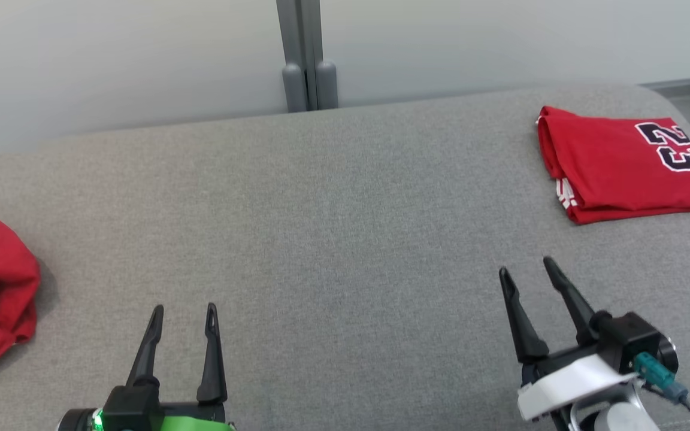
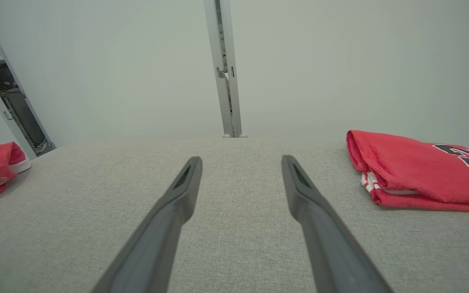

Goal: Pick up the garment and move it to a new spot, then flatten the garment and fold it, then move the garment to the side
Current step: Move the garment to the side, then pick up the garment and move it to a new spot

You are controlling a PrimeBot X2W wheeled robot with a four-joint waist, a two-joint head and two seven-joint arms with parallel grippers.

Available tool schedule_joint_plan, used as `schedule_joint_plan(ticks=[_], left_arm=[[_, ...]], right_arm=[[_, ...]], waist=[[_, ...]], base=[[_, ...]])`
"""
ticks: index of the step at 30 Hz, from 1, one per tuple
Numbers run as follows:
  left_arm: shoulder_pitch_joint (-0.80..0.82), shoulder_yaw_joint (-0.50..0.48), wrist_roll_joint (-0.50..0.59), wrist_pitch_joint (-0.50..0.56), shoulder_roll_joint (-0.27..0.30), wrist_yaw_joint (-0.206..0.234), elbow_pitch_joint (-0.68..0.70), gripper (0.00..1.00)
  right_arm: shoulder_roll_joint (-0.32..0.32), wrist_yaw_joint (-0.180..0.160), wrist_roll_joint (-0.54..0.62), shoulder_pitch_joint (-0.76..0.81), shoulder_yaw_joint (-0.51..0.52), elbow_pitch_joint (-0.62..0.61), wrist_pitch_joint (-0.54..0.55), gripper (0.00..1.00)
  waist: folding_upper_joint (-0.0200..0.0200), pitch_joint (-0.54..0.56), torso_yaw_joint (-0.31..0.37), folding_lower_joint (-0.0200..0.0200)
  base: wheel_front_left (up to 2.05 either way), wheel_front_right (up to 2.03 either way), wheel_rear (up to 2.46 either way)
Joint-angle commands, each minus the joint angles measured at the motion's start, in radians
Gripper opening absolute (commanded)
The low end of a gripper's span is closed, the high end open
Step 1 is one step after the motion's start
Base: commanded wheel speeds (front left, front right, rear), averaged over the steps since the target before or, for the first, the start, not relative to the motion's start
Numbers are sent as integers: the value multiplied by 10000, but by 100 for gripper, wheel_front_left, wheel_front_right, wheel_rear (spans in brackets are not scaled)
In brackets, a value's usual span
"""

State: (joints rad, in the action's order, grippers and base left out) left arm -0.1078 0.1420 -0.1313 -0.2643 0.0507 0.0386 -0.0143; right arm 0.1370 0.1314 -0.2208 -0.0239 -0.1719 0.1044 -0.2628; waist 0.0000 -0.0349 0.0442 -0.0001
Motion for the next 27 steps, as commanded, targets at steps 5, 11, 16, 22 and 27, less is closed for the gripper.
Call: schedule_joint_plan(ticks=[5, 11, 16, 22, 27], left_arm=[[-366, 8, -104, 3, 4, 133, -125, 100], [-431, 10, -114, 3, 5, 124, -295, 100], [-401, -21, -194, 3, 4, 66, -432, 100], [-452, -35, -215, 3, 4, 113, -559, 100], [-435, -14, -231, 3, 4, 127, -618, 100]], right_arm=[[-139, -15, 132, 604, -68, -63, -26, 100], [-234, -15, 142, 671, 69, -47, -26, 100], [-254, -15, 145, 618, 140, -45, -26, 100], [-244, -15, 130, 665, 150, -28, -27, 100], [-219, -15, 131, 739, 181, -73, -27, 100]], waist=[[0, 574, -69, 1], [0, 633, -47, 1], [0, 644, -55, 1], [0, 693, -91, 1], [0, 682, -164, 1]], base=[[0, 0, 0], [0, 0, 0], [0, 0, 0], [0, 0, 0], [0, 0, 0]])
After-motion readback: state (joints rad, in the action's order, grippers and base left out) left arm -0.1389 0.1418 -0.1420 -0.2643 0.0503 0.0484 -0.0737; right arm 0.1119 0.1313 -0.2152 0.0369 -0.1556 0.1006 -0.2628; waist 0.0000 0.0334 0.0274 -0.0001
